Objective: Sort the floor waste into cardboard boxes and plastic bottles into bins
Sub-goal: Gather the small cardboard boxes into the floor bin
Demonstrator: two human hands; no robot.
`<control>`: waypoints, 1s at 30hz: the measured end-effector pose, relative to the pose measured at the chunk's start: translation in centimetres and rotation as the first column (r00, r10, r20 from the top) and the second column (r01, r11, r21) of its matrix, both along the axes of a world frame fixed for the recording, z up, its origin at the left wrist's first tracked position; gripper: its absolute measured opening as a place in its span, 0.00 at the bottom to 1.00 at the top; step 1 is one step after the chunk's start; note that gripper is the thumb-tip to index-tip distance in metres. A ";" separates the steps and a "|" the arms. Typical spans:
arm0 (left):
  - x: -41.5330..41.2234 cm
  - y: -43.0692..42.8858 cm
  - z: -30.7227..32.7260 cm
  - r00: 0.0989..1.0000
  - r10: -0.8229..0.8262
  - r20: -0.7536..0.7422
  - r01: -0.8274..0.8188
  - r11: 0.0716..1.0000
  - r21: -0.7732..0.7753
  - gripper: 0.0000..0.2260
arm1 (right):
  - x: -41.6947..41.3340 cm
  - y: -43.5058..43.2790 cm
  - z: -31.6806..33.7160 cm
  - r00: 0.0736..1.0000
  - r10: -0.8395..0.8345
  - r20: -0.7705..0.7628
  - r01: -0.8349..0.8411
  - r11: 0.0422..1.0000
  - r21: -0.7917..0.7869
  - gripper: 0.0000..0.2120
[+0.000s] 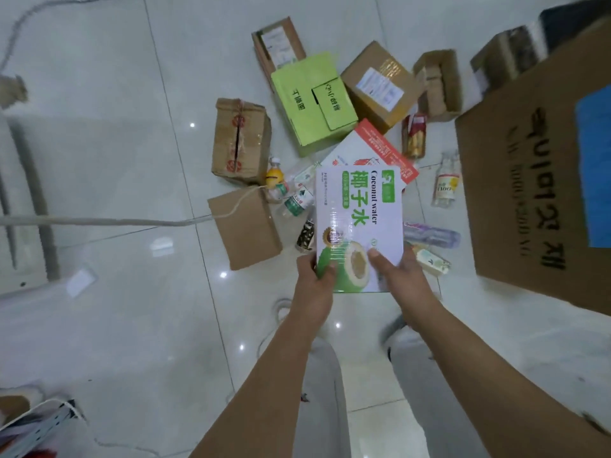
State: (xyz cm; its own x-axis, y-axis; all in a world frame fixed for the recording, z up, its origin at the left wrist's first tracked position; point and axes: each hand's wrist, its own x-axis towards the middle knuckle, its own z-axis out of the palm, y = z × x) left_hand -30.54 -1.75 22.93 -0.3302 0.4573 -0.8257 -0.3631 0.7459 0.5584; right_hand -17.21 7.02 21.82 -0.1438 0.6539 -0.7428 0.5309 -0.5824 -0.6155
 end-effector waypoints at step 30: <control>40.4 38.1 15.1 0.876 -0.427 -0.225 0.481 0.810 0.336 0.24 | 38.4 27.8 19.0 0.756 -0.610 -0.237 0.630 0.580 0.516 0.27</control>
State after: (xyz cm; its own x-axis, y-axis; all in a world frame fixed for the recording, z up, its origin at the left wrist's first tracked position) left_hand 9.88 36.39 38.04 -0.1016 0.8434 -0.5276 0.0623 0.5347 0.8427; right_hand 21.18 34.82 40.84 0.4349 0.8680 -0.2397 0.1436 -0.3296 -0.9331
